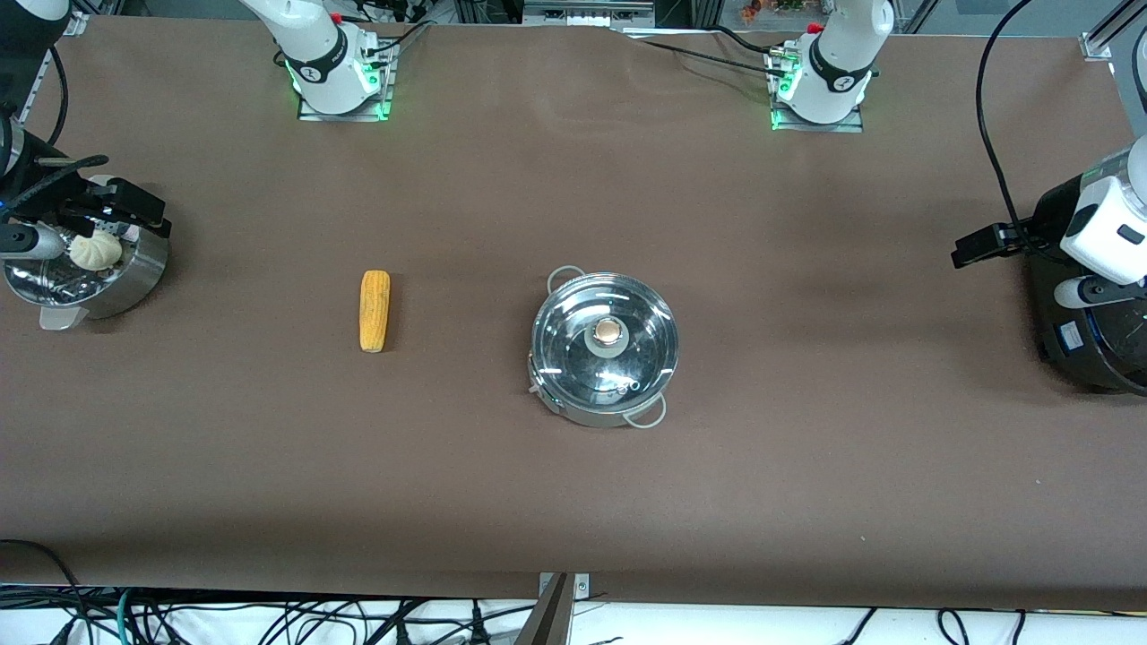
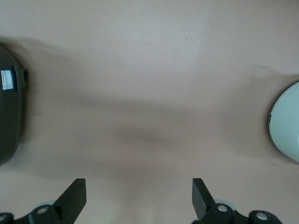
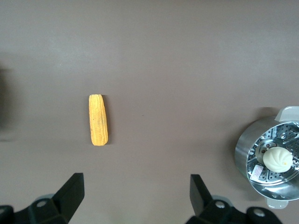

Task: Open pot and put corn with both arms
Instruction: 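Move the left gripper toward the glass lid knob on the steel pot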

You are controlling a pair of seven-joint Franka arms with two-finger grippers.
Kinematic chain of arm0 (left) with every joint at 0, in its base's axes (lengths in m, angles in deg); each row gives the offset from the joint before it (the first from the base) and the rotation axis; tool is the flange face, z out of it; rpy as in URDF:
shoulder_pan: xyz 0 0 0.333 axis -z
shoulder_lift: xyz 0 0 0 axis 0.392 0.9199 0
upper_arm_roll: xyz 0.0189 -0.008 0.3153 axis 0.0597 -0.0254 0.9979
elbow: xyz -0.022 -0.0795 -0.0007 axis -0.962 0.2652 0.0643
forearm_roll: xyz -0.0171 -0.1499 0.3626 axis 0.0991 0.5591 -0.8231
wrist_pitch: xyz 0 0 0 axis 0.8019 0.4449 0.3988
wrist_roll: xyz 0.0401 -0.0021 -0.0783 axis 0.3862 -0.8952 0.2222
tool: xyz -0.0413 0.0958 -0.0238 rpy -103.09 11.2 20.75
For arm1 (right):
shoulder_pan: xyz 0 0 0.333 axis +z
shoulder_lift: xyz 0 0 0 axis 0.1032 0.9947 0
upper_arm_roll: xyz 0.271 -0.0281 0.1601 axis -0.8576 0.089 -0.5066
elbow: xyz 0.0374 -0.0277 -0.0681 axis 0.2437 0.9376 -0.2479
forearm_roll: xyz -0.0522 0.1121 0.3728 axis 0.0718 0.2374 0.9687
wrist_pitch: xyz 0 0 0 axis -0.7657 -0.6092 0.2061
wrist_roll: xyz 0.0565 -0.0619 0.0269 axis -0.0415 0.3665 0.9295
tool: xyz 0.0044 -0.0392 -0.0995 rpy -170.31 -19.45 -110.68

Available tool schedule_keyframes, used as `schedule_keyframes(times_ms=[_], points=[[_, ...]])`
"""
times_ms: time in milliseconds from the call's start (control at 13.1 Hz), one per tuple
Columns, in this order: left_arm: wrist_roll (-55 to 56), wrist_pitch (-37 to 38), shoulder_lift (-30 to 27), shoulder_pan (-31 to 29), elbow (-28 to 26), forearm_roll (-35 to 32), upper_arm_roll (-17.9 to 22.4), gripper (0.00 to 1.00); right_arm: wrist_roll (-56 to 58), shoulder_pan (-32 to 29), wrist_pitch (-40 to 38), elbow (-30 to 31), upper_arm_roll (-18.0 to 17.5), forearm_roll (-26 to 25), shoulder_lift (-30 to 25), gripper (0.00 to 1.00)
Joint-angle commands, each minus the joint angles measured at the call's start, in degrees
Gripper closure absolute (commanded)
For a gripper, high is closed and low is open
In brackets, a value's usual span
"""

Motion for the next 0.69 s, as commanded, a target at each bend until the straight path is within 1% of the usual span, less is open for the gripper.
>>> schedule_keyframes(times_ms=[0, 153, 306, 458, 611], points=[[-0.6, 1.3, -1.0, 0.8, -0.6, -1.0, -0.8, 0.0, -0.5, 0.2, -0.9, -1.2, 0.1, 0.8, 0.3, 0.0], [-0.6, 1.0, 0.1, 2.7, 0.7, -0.9, -1.4, 0.0, -0.3, 0.2, -0.9, -1.2, 0.1, 0.8, 0.3, 0.0], [0.8, 0.5, 1.6, 6.2, 2.5, -0.4, -1.5, 0.0, -0.3, 0.2, -0.9, -1.2, 0.1, 0.8, 0.3, 0.0], [7.3, -0.2, 3.3, 9.8, 4.6, 3.2, -1.4, 0.0, -0.3, 0.2, -0.9, -1.2, 0.1, 0.8, 0.3, 0.0], [15.3, -3.7, 5.7, 15.1, 5.5, 4.2, -1.4, 0.0, -0.3, 0.2, -0.9, -1.2, 0.1, 0.8, 0.3, 0.0]])
